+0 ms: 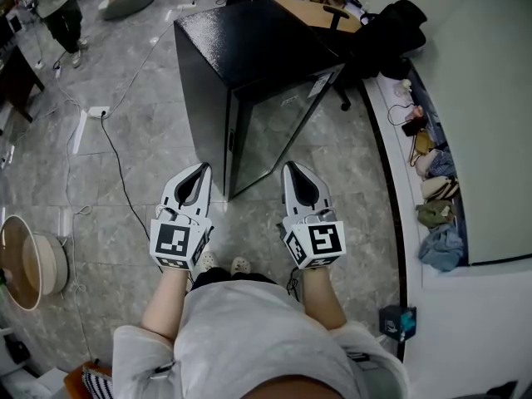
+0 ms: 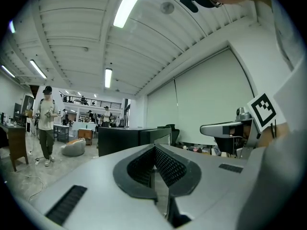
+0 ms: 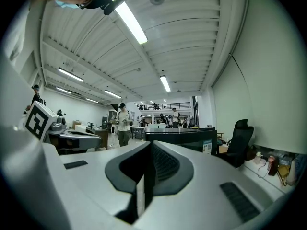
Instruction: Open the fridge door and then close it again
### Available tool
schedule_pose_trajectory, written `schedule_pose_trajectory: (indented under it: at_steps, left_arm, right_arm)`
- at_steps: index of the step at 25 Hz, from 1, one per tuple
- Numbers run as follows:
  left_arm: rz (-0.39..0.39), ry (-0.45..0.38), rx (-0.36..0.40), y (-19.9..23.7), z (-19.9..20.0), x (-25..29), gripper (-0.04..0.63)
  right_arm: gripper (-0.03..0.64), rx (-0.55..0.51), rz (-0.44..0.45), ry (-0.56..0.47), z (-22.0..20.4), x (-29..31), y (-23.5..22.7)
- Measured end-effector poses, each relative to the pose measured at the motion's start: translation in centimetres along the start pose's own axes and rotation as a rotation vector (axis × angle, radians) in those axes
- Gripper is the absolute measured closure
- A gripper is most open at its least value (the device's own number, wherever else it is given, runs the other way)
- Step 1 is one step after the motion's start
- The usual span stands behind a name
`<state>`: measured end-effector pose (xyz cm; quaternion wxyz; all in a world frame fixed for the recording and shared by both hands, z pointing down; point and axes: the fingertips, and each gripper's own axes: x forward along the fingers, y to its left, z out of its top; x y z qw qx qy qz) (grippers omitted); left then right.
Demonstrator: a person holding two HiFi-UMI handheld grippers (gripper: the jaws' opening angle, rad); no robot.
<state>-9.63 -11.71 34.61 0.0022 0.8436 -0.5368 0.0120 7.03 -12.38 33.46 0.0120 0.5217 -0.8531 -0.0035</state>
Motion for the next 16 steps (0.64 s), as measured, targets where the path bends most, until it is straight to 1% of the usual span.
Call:
schedule_pose_trajectory:
  at_steps: [8, 16]
  left_arm:
    - [0.0, -0.021, 0.006, 0.1, 0.36, -0.51, 0.581]
    - [-0.003, -0.013, 0.007, -0.14, 0.22, -0.62, 0.581]
  right_arm:
    - [0.592, -0.001, 0.009, -0.015, 0.45, -0.25, 0.34]
    - [0.592, -0.008, 0.016, -0.019, 0.66, -0.43, 0.53]
